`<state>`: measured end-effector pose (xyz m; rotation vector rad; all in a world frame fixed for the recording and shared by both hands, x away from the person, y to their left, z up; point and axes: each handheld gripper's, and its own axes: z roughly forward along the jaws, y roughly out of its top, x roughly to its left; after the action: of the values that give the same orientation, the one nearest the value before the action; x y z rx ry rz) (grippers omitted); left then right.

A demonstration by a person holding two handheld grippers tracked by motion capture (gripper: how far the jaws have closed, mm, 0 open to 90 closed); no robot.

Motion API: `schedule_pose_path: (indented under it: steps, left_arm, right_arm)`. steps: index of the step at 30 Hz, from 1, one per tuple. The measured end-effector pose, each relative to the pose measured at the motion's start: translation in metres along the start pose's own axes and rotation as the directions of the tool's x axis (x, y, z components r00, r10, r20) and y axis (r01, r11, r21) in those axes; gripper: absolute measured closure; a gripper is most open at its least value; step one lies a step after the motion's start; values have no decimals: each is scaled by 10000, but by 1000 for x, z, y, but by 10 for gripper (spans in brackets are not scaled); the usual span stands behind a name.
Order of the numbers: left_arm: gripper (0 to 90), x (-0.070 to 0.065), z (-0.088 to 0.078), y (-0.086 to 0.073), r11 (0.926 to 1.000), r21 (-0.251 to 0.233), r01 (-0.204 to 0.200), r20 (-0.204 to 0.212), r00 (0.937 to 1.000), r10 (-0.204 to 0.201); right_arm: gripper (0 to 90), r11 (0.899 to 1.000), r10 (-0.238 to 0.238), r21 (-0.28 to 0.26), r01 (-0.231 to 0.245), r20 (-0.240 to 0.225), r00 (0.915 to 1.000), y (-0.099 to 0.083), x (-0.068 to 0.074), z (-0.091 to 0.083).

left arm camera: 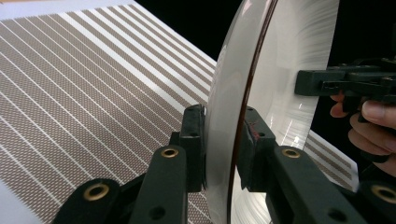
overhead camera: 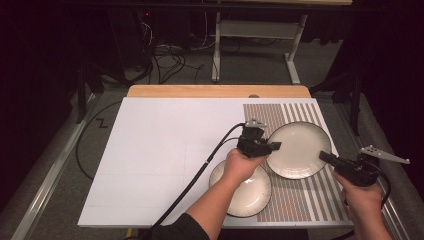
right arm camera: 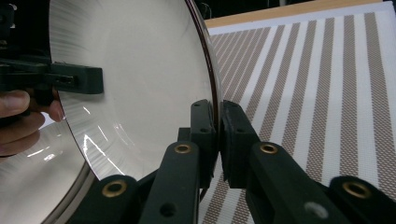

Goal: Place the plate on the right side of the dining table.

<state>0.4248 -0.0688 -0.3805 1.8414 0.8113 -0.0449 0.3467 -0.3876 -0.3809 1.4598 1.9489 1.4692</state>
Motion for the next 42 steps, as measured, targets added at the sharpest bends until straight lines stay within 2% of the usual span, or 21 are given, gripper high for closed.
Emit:
schedule_pose_path:
  steps: [7,17,26,30,32,35,38,42]
  left_arm:
    - [733,7,12,-2,9991,300,306,12,9995,-306]
    - [725,10,20,-6,9960,705,553,-89,9985,-548]
    - [710,11,25,-5,9932,999,592,-374,9977,-558]
    - [718,12,25,-3,9937,933,620,-561,9968,-569]
    - [717,11,25,-2,9952,825,531,-687,9965,-475]
    - [630,11,19,1,9976,543,427,-797,9961,-383]
    - [553,8,11,5,9993,375,53,-1046,9945,-14]
    - [490,6,-6,5,9995,109,-294,-1125,9932,305]
  right_arm:
    - [869,9997,114,194,-118,220,9997,-4,-7,4]
    - [870,9990,172,404,-188,386,9991,-10,-11,7]
    - [871,9987,73,492,-104,617,9981,-12,-12,8]
    - [869,9987,87,498,-120,656,9978,-13,-13,9]
    - [869,9987,112,491,-143,646,9978,-14,-13,9]
    - [867,9988,55,479,-89,711,9975,-13,-12,10]
    - [865,9988,74,479,-111,772,9970,-13,-12,11]
    - [859,9983,171,534,-220,907,9957,-13,-13,13]
